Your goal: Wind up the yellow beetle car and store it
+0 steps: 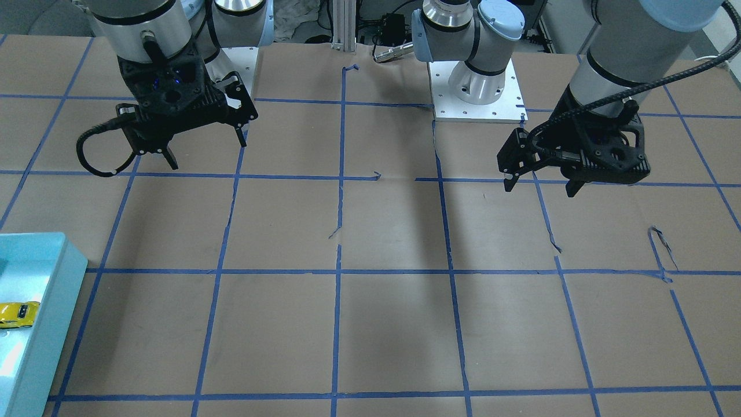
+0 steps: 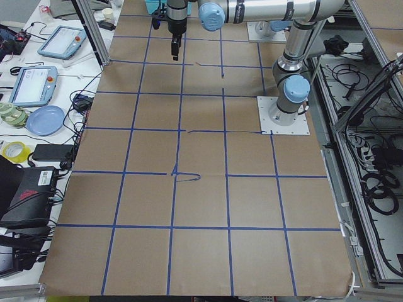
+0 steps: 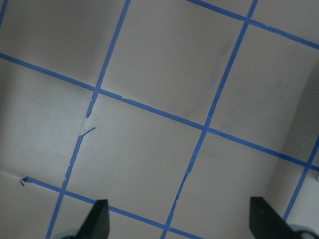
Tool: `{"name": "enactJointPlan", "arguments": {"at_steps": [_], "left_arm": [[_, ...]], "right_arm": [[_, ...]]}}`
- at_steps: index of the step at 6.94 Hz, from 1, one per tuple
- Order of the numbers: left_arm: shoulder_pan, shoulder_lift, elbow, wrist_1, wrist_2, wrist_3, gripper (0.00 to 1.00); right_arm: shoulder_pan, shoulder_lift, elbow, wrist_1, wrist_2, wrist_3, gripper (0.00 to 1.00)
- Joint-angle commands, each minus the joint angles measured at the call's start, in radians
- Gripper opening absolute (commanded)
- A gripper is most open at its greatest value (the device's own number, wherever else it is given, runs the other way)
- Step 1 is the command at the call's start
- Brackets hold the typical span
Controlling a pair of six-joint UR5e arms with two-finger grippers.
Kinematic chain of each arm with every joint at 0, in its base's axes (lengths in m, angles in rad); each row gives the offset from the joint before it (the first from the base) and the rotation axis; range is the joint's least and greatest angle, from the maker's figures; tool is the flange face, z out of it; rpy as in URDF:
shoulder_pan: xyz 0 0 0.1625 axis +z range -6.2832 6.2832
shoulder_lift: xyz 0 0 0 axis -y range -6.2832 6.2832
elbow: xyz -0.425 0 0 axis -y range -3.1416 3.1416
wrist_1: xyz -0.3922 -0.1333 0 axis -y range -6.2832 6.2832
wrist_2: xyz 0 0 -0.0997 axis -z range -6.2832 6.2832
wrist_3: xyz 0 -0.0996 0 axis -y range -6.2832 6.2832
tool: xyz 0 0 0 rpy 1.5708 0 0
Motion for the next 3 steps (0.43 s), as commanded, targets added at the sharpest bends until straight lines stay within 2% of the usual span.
{"name": "enactJointPlan", "arguments": {"at_steps": [1,3], "left_arm": [[0.000,0.000,0.000,0.000,0.001,0.000,1.00],[0.000,0.000,0.000,0.000,0.001,0.000,1.00]], "right_arm": [[-0.033,-0.004,0.003,0.010,-0.008,0.083,1.00],[-0.037,-0.007,0.003,0.010,-0.008,0.083,1.00]]}}
